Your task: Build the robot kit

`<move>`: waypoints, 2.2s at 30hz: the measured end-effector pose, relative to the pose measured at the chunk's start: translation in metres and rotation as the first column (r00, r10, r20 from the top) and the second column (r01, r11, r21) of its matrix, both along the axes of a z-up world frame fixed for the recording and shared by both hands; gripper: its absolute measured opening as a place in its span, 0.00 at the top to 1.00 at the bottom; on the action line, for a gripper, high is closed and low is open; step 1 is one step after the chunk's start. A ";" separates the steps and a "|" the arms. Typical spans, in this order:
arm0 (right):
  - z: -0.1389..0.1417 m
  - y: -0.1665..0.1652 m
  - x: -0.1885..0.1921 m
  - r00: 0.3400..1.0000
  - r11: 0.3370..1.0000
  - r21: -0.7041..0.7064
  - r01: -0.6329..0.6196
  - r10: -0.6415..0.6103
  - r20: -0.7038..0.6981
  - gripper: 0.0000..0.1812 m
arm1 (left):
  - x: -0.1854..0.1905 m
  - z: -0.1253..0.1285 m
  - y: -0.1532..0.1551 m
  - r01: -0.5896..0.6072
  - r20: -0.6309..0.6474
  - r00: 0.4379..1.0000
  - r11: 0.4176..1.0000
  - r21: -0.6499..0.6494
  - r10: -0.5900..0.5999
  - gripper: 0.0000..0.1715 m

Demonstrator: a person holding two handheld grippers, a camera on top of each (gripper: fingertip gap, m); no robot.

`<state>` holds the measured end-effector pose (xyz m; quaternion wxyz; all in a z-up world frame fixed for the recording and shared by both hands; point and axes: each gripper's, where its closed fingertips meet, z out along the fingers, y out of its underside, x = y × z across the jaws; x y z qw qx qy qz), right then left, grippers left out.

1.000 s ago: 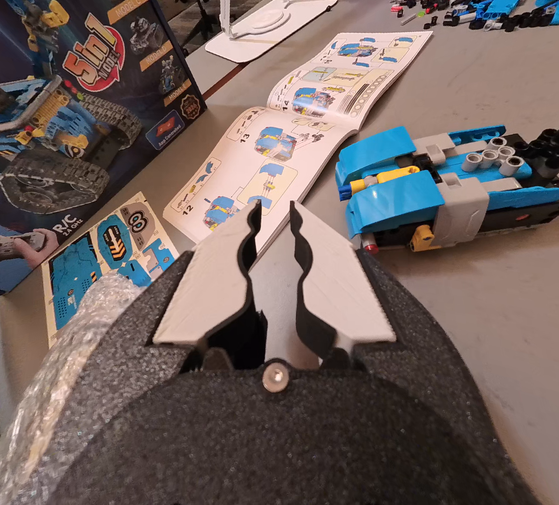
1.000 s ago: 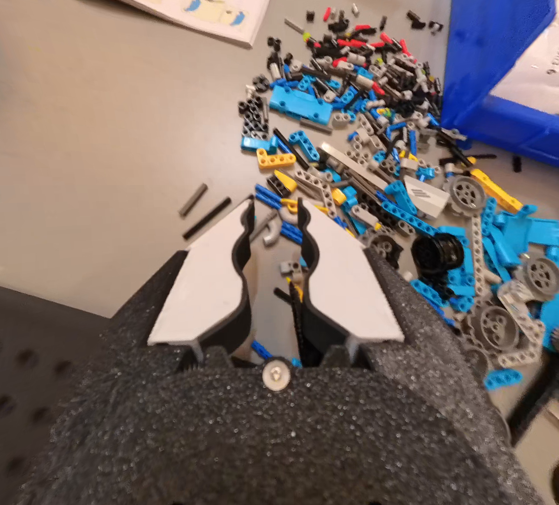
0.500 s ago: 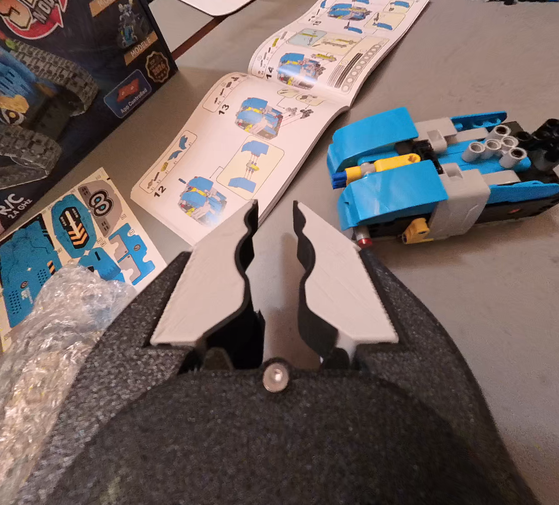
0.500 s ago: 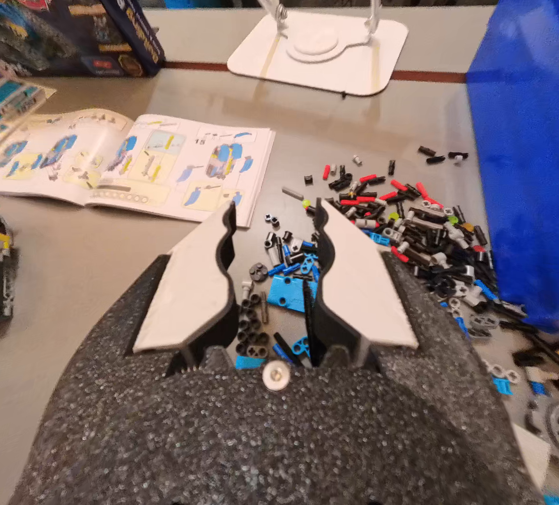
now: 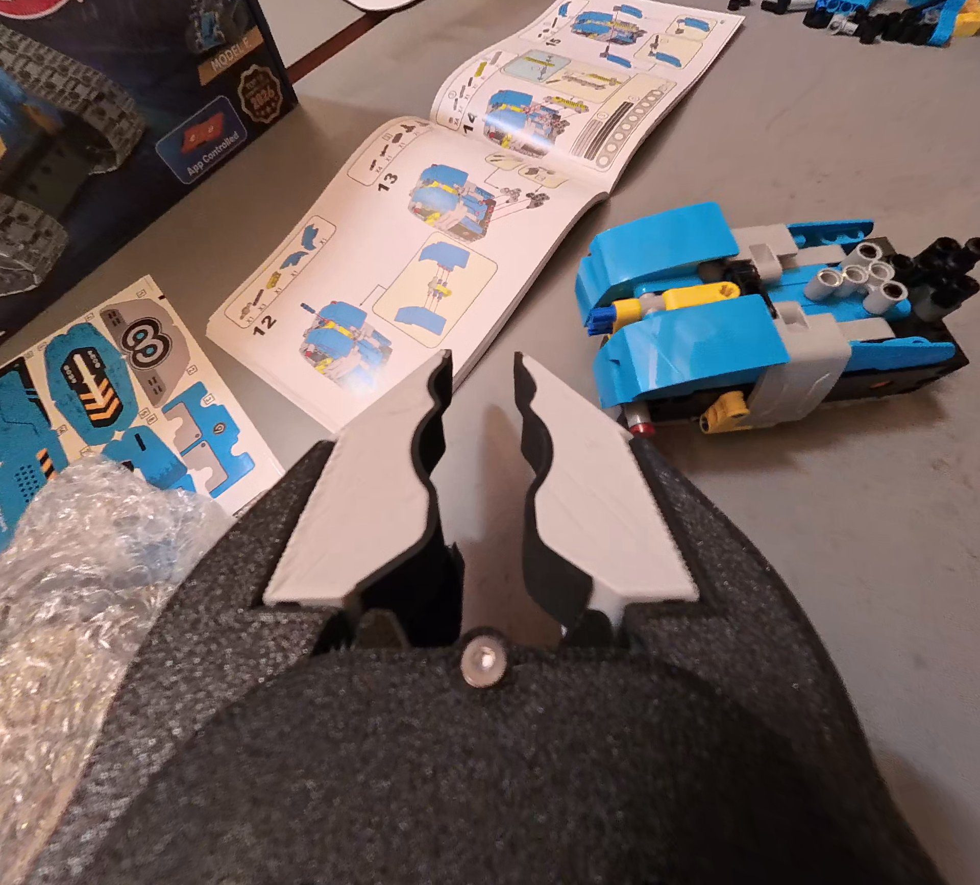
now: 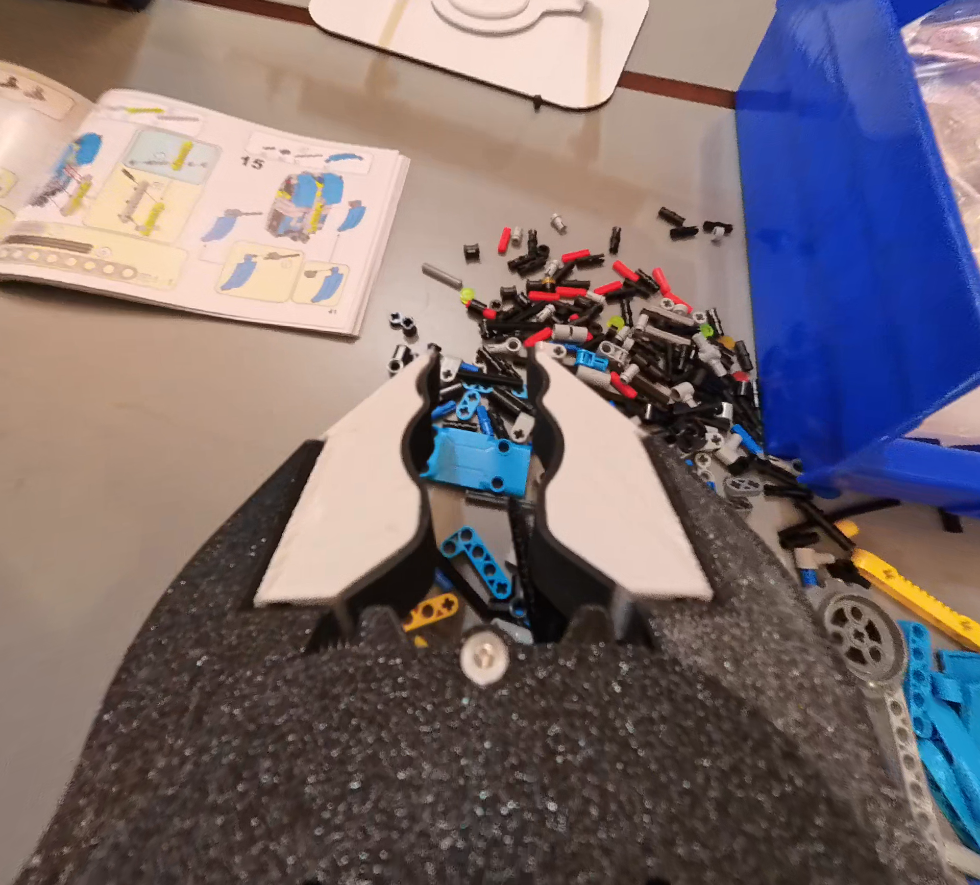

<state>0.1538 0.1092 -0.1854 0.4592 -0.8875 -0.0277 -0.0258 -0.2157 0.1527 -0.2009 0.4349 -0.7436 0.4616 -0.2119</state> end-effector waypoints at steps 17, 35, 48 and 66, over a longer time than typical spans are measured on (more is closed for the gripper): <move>-0.003 0.005 0.002 0.998 0.999 -0.018 0.051 -0.051 -0.024 0.85 | 0.000 -0.001 0.000 -0.001 -0.002 1.000 1.000 -0.012 0.001 0.86; 0.001 0.070 0.008 0.987 0.977 -0.209 -0.031 -0.004 -0.163 0.88 | -0.001 -0.001 0.002 -0.006 0.009 1.000 0.999 -0.035 0.007 0.85; -0.005 0.038 0.072 0.973 0.957 -0.284 0.065 -0.123 -0.193 0.91 | -0.002 -0.004 0.005 -0.017 0.035 0.999 0.994 -0.110 0.021 0.83; -0.009 0.032 0.069 0.990 0.948 -0.313 0.062 -0.099 -0.102 0.86 | -0.001 -0.007 0.003 -0.011 0.006 1.000 0.995 -0.101 0.011 0.82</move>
